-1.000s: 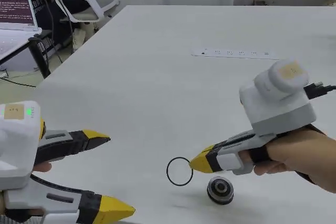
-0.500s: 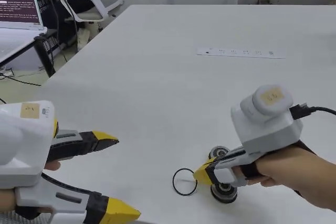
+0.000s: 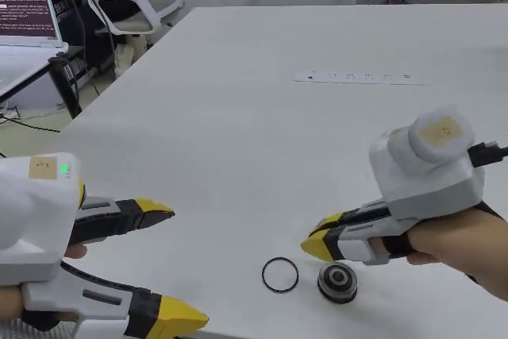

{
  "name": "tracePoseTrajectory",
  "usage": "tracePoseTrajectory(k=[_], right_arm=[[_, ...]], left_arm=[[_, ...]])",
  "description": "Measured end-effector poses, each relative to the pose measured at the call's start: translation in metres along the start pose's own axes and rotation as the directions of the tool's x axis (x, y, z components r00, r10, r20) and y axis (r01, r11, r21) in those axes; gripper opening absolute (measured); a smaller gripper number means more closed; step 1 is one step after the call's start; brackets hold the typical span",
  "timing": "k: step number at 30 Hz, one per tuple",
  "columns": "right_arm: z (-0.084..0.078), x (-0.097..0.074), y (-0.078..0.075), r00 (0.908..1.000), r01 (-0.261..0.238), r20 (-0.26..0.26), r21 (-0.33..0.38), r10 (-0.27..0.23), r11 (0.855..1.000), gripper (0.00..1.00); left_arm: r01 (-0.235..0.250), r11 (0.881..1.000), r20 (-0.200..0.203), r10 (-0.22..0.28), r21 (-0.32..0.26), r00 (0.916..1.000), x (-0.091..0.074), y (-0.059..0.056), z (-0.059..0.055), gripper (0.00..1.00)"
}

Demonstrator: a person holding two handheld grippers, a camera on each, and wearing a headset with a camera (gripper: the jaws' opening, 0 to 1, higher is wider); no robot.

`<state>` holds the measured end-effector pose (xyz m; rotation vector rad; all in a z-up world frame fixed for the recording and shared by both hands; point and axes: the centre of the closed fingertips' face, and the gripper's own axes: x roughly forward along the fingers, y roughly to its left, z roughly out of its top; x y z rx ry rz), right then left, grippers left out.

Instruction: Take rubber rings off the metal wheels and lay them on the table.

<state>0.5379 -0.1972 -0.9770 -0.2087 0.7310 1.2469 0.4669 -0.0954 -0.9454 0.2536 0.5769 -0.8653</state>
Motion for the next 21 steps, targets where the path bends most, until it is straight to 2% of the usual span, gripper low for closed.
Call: tracePoseTrajectory(k=[3,8,12,14,16,17,21], right_arm=[[0.006,-0.012,0.0,0.9994,-0.004,0.034,0.003,0.004,1.0,0.09],[0.015,-0.032,-0.005,0.9958,0.016,0.089,0.026,-0.018,1.0,0.1],[0.024,-0.048,-0.003,0.9897,0.022,0.141,0.024,-0.025,0.999,0.11],[0.026,-0.056,-0.005,0.9859,0.035,0.163,0.018,-0.037,0.999,0.13],[0.024,-0.063,-0.008,0.9827,0.056,0.177,-0.004,-0.055,0.998,0.15],[0.023,-0.065,-0.009,0.9821,0.062,0.179,-0.007,-0.06,0.998,0.16],[0.007,-0.07,-0.014,0.9797,0.067,0.189,0.009,-0.067,0.998,0.2]], left_arm=[[0.002,1.0,0.001,-0.002,0.002,1.0,0.0,-0.001,0.001,0.81],[0.017,1.0,0.003,-0.017,-0.011,0.9999,0.001,-0.003,0.001,0.81],[0.021,1.0,0.001,-0.021,-0.001,0.9998,0.001,-0.004,0.001,0.81],[0.036,0.999,0.016,-0.036,0.003,0.9992,0.001,-0.007,0.004,0.81],[0.064,0.998,0.064,-0.063,-0.017,0.996,0.001,-0.012,0.013,0.81],[0.063,0.998,0.078,-0.061,-0.02,0.9951,0.0,-0.011,0.016,0.81],[0.05,0.998,0.069,-0.051,0.028,0.9963,-0.002,-0.01,0.018,0.81]])
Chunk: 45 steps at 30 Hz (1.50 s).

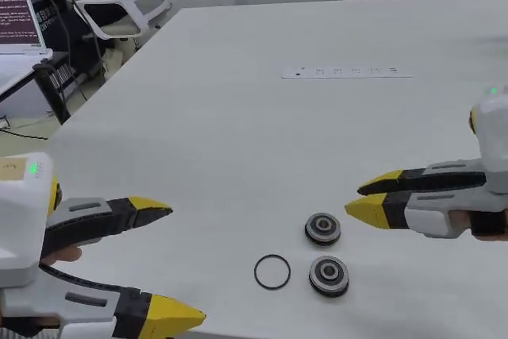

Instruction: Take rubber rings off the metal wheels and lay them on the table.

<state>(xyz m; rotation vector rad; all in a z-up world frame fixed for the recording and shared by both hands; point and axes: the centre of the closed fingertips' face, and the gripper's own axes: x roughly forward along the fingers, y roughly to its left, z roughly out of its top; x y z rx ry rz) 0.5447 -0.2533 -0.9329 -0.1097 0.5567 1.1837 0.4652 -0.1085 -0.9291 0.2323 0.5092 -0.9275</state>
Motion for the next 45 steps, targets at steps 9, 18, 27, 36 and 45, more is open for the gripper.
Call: tracePoseTrajectory(k=[9,18,27,36,45], right_arm=[[-0.027,-0.006,0.0,1.0,-0.004,0.003,0.025,0.004,1.0,0.22],[-0.047,0.002,-0.002,0.9986,-0.005,-0.053,0.045,0.008,0.999,0.23],[-0.058,0.012,0.009,0.9923,-0.056,-0.109,0.024,0.058,0.998,0.24],[-0.068,0.023,0.011,0.9793,-0.097,-0.184,-0.059,0.084,0.994,0.25],[-0.076,0.034,0.019,0.9653,-0.139,-0.237,-0.112,0.11,0.984,0.25]], left_arm=[[0.029,0.999,0.013,-0.029,0.03,0.9995,0.002,-0.005,0.017,0.82],[0.095,0.982,0.002,-0.096,0.161,0.9953,0.019,-0.014,0.049,0.8],[0.135,0.964,0.005,-0.14,0.228,0.9901,0.049,-0.013,0.068,0.77],[0.171,0.953,0.038,-0.186,0.249,0.9818,0.086,-0.02,0.083,0.71],[0.192,0.953,0.052,-0.209,0.233,0.9765,0.121,-0.026,0.08,0.59]])
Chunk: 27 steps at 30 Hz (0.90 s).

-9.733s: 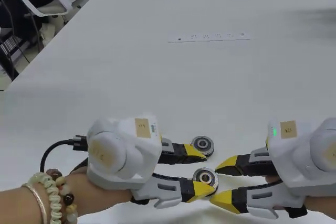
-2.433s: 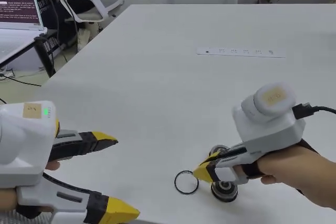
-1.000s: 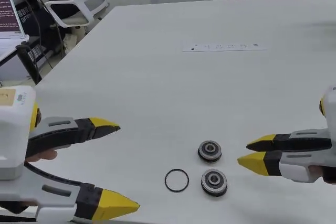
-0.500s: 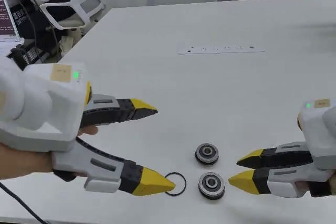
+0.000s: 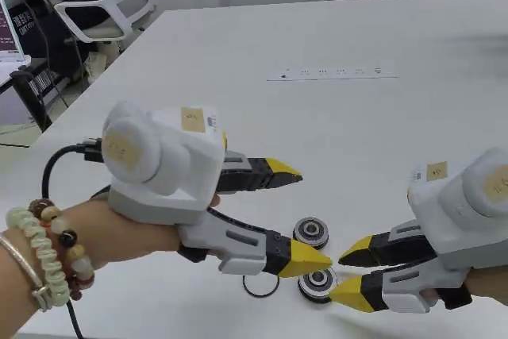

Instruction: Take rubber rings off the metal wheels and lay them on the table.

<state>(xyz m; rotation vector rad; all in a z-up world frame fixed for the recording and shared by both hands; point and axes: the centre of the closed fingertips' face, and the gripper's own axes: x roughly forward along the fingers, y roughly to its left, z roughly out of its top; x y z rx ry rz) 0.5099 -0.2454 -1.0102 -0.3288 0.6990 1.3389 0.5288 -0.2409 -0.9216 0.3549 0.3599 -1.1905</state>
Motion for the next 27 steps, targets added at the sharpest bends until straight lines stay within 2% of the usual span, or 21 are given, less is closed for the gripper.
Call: tracePoseTrajectory(k=[2,4,11,12,15,21,22,25,26,27], right_arm=[[-0.002,0.002,0.0,1.0,0.0,-0.007,-0.007,0.0,1.0,0.24],[-0.003,0.004,0.0,1.0,0.0,-0.01,-0.008,0.0,1.0,0.24],[-0.01,0.008,0.005,1.0,0.003,-0.008,-0.017,-0.004,1.0,0.18],[-0.009,0.008,0.004,1.0,0.005,-0.004,-0.015,-0.005,1.0,0.18],[-0.009,0.008,0.003,1.0,0.008,0.003,-0.012,-0.008,1.0,0.18],[-0.011,0.007,0.003,0.9997,0.021,0.014,-0.031,-0.021,0.999,0.15],[-0.011,0.006,0.003,0.9996,0.021,0.017,-0.031,-0.021,0.999,0.14],[-0.011,0.006,0.003,0.9995,0.024,0.02,-0.034,-0.023,0.999,0.12],[-0.011,0.006,0.003,0.9995,0.025,0.021,-0.038,-0.025,0.999,0.12],[-0.011,0.006,0.003,0.9995,0.026,0.022,-0.041,-0.025,0.999,0.12]], left_arm=[[-0.017,1.0,-0.027,0.017,0.015,0.9995,0.006,0.001,-0.007,0.54],[-0.014,0.999,-0.041,0.015,0.038,0.999,0.011,-0.002,-0.014,0.51],[0.021,1.0,-0.093,-0.02,0.009,0.9955,0.022,-0.013,-0.04,0.4],[0.034,0.999,-0.121,-0.031,0.02,0.9922,0.024,-0.015,-0.048,0.37],[0.048,0.998,-0.164,-0.041,0.04,0.9855,0.028,-0.018,-0.062,0.32],[0.049,0.999,-0.188,-0.049,-0.008,0.9809,0.033,-0.018,-0.072,0.24],[0.049,0.999,-0.169,-0.052,-0.02,0.9843,0.033,-0.02,-0.069,0.23],[0.054,0.998,-0.176,-0.056,-0.021,0.9828,0.032,-0.021,-0.07,0.18],[0.07,0.998,-0.181,-0.07,-0.005,0.9811,0.032,-0.023,-0.072,0.16],[0.067,0.998,-0.175,-0.069,-0.017,0.9822,0.032,-0.024,-0.071,0.15]])
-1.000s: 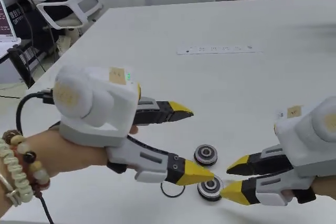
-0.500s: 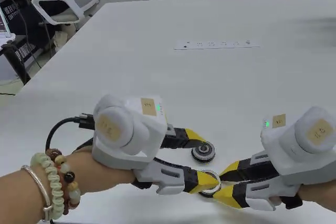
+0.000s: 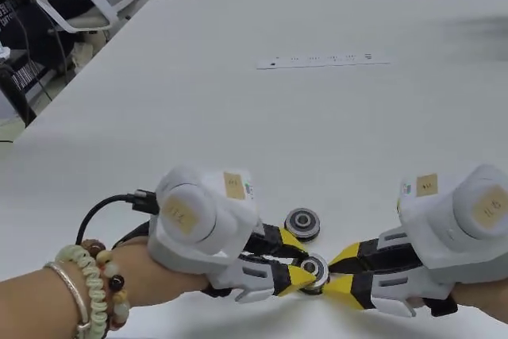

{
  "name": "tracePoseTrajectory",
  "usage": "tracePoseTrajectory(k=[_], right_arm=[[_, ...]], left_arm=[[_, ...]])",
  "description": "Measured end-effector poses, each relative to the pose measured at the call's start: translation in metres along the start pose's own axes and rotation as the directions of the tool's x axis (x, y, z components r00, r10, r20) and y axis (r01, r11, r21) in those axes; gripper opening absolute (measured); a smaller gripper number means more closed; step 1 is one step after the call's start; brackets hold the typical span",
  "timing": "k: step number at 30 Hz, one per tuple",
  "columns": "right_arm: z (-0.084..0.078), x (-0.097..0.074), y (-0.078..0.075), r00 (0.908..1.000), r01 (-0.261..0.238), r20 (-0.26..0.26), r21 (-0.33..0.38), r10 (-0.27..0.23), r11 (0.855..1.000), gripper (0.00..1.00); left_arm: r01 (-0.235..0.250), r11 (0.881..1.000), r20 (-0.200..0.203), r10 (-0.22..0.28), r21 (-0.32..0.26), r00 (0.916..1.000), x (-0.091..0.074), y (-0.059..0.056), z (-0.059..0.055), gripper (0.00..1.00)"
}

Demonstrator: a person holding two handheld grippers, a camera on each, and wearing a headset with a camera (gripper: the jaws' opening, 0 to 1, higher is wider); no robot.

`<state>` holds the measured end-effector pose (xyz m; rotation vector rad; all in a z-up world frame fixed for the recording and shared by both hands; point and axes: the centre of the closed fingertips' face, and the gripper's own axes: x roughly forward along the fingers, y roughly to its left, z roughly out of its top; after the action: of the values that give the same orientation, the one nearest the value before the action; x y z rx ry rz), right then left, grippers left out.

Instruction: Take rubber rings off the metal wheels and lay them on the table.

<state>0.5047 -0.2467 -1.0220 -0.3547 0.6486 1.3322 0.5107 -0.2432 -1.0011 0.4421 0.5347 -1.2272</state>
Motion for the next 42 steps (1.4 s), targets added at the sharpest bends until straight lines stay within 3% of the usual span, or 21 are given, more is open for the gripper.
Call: tracePoseTrajectory(k=[8,13,17,21,26,31,34,36,38,40,42], right_arm=[[0.0,-0.001,0.001,0.9999,0.014,-0.008,-0.062,-0.015,0.998,0.11],[0.0,-0.002,-0.001,0.9989,0.039,-0.021,-0.134,-0.042,0.99,0.02],[0.0,-0.002,-0.005,0.9981,0.055,-0.022,-0.126,-0.058,0.99,0.0],[0.0,-0.002,-0.007,0.9981,0.059,-0.014,-0.007,-0.059,0.998,0.0],[0.001,-0.005,-0.012,0.9981,0.056,0.018,0.121,-0.059,0.991,0.0],[0.001,-0.007,-0.013,0.9975,0.043,0.047,0.208,-0.054,0.977,0.0],[0.004,-0.009,-0.014,0.9957,0.02,0.081,0.288,-0.045,0.957,0.0],[0.008,-0.012,-0.019,0.9927,0.026,0.105,0.295,-0.06,0.955,0.0],[0.012,-0.012,-0.016,0.9903,-0.006,0.132,0.358,-0.044,0.934,0.0],[0.009,-0.012,-0.016,0.9922,0.011,0.114,0.325,-0.051,0.946,0.0],[0.012,-0.012,-0.014,0.991,-0.001,0.127,0.337,-0.045,0.942,0.0]], left_arm=[[0.0,1.0,0.011,0.001,-0.026,0.9999,-0.001,0.001,0.0,0.14],[0.0,0.999,0.013,0.001,-0.034,0.9999,-0.001,0.001,0.0,0.14],[-0.002,0.999,0.014,0.002,-0.034,0.9999,-0.001,0.001,0.0,0.14],[-0.003,1.0,0.014,0.004,-0.029,0.9999,-0.001,0.001,0.0,0.14],[-0.003,1.0,0.018,0.004,-0.025,0.9998,-0.001,0.002,-0.001,0.14],[-0.006,1.0,0.02,0.007,-0.029,0.9998,0.0,0.002,-0.001,0.14],[-0.006,1.0,0.019,0.007,-0.027,0.9998,0.0,0.002,-0.001,0.14],[-0.006,1.0,0.018,0.006,-0.027,0.9998,0.0,0.002,-0.001,0.14],[-0.006,1.0,0.018,0.006,-0.029,0.9998,0.0,0.002,-0.001,0.14],[-0.005,1.0,0.018,0.006,-0.028,0.9998,0.0,0.002,-0.001,0.14],[-0.005,1.0,0.018,0.006,-0.03,0.9998,0.0,0.002,-0.001,0.14]])
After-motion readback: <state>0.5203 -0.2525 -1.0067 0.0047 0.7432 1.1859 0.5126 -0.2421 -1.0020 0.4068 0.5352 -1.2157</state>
